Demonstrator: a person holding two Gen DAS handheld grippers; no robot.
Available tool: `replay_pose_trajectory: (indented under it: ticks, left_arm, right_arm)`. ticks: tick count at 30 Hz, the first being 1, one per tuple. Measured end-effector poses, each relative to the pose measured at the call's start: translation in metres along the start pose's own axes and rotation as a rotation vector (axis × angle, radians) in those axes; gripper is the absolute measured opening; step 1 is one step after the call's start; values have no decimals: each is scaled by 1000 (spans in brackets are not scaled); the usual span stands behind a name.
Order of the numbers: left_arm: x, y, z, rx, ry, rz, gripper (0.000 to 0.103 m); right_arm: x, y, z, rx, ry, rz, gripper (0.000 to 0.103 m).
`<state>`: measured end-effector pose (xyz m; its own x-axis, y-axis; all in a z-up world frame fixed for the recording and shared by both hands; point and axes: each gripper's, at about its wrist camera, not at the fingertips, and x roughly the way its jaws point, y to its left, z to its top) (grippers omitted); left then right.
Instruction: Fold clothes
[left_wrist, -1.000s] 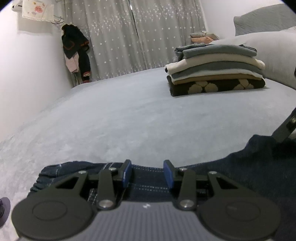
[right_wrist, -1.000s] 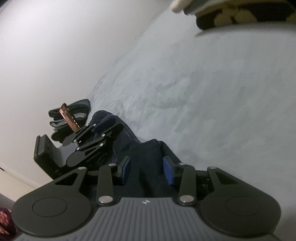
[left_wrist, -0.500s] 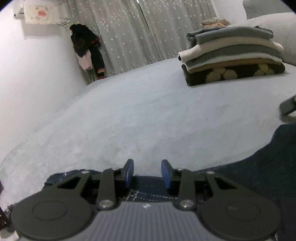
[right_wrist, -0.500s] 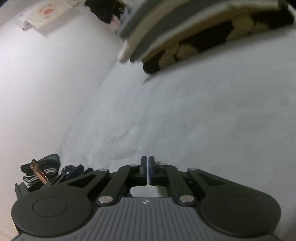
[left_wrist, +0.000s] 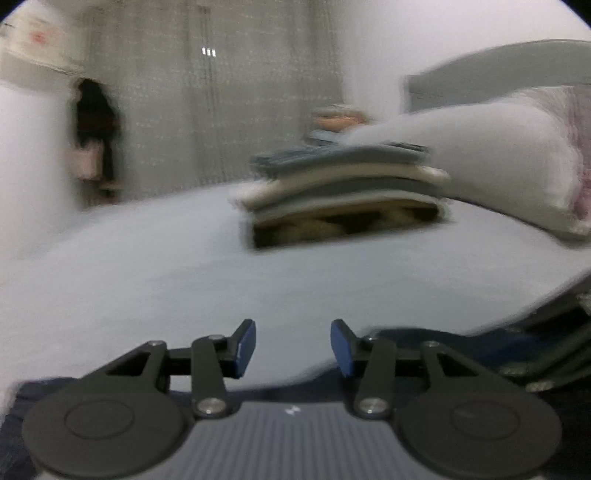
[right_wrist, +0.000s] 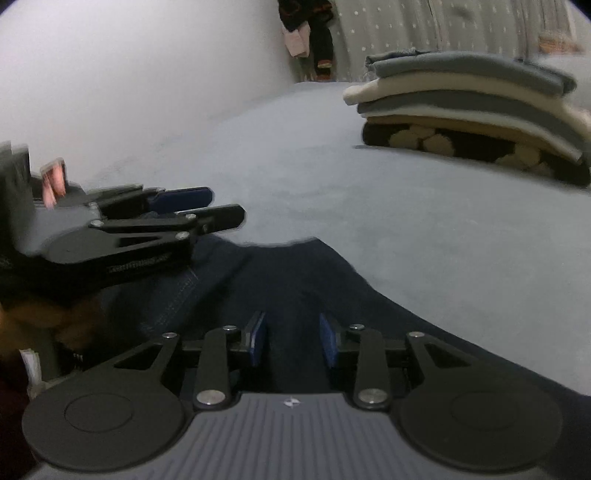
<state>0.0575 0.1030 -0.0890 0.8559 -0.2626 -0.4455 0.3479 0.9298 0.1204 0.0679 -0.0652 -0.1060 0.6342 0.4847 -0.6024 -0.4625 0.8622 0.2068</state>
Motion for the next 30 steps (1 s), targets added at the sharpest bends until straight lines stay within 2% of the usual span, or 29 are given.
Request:
replay_pose_trajectory:
  ticks: [1, 3, 6, 7, 9, 12, 13, 14, 19, 22, 25, 26, 30]
  left_arm:
    - [3, -6, -3, 16, 26, -39, 46]
    - [13, -14, -10, 65, 72, -17, 50]
    - [21, -17, -12, 87, 112, 47, 63]
    - [22, -17, -9, 76, 116, 66, 68]
    - [23, -14, -4, 40, 119, 83, 68]
    - [26, -5, 8, -90, 109, -9, 68]
    - [28, -4, 11, -123, 112, -39, 68]
    - [32, -5, 13, -141, 117, -60, 68]
    - [51, -19, 15, -152, 157, -109, 68]
    - [60, -20, 13, -172, 181, -116, 68]
    - [62, -17, 11, -202, 185, -133, 67]
    - [62, -17, 11, -209, 184, -141, 61]
    - [63, -15, 10, -241, 177, -156, 52]
  right_arm:
    - [-3, -4, -3, 5, -2, -17, 37]
    - [-16, -25, -7, 42, -1, -63, 39]
    - [-34, -47, -15, 3, 6, -231, 26]
    - [-44, -55, -19, 23, 10, -242, 19]
    - [-67, -69, -27, 82, 10, -264, 16]
    - [-106, -79, -35, 114, -36, -368, 32]
    - [-119, -83, -40, 128, -53, -419, 50]
    - [-130, -90, -47, 144, -75, -474, 57]
    - [-182, -147, -81, 341, -155, -732, 57]
    - [-199, -174, -101, 449, -174, -811, 58]
    - [-199, -196, -116, 553, -172, -752, 60]
    - [-198, -201, -119, 582, -181, -723, 60]
    - [-195, -207, -115, 592, -195, -672, 60]
